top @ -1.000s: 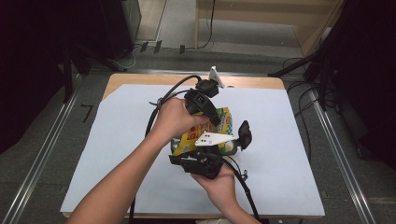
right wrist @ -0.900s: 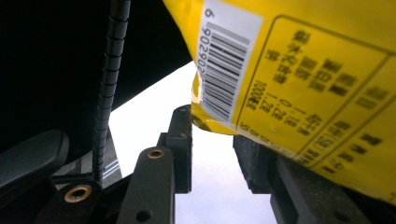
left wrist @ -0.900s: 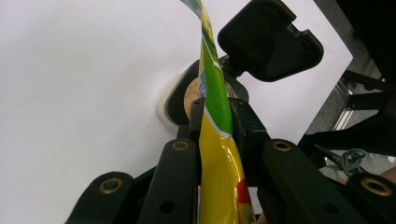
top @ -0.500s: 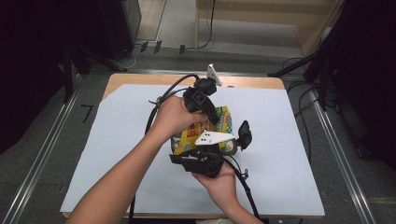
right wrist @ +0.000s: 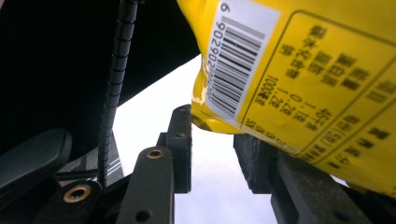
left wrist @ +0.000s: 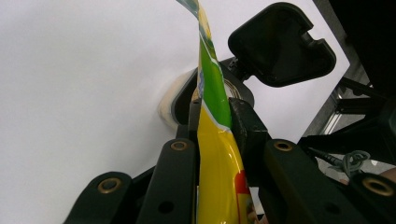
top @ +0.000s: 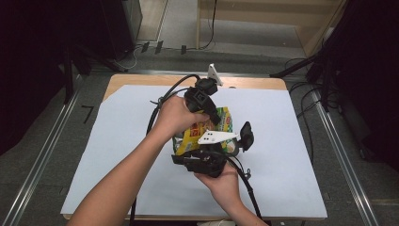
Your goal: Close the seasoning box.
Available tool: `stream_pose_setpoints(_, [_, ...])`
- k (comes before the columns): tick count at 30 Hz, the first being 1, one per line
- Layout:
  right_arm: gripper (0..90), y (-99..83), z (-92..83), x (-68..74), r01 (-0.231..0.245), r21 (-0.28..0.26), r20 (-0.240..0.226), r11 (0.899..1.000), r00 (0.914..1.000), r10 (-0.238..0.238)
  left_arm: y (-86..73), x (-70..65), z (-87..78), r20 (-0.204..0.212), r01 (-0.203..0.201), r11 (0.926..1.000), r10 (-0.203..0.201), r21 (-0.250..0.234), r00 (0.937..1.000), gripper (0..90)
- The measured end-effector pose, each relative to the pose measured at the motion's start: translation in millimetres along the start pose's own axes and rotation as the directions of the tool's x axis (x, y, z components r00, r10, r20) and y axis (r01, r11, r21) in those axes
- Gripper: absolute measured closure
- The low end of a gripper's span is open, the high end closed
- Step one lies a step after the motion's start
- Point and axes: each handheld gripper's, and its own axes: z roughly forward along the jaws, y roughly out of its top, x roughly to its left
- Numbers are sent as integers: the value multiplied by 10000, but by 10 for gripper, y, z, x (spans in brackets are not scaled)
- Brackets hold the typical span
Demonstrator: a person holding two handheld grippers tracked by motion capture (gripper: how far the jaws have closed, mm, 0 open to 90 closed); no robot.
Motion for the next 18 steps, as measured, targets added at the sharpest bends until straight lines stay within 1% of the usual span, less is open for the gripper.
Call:
stream_pose_setpoints(6, [695,11,-8,15,107,-36,49,9999,9999,-107,-5,-1,-21,32,25,9999,-24,-119,10000,800])
stream_pose_setpoints(11, [695,15,-8,14,132,-27,98,9999,9999,-131,-6,2,-25,41,-10,9999,11,-105,10000,799])
stream_pose_setpoints(18, [691,21,-10,21,122,-52,71,9999,9999,-122,-15,12,-26,8,44,9999,-44,-136,10000,788])
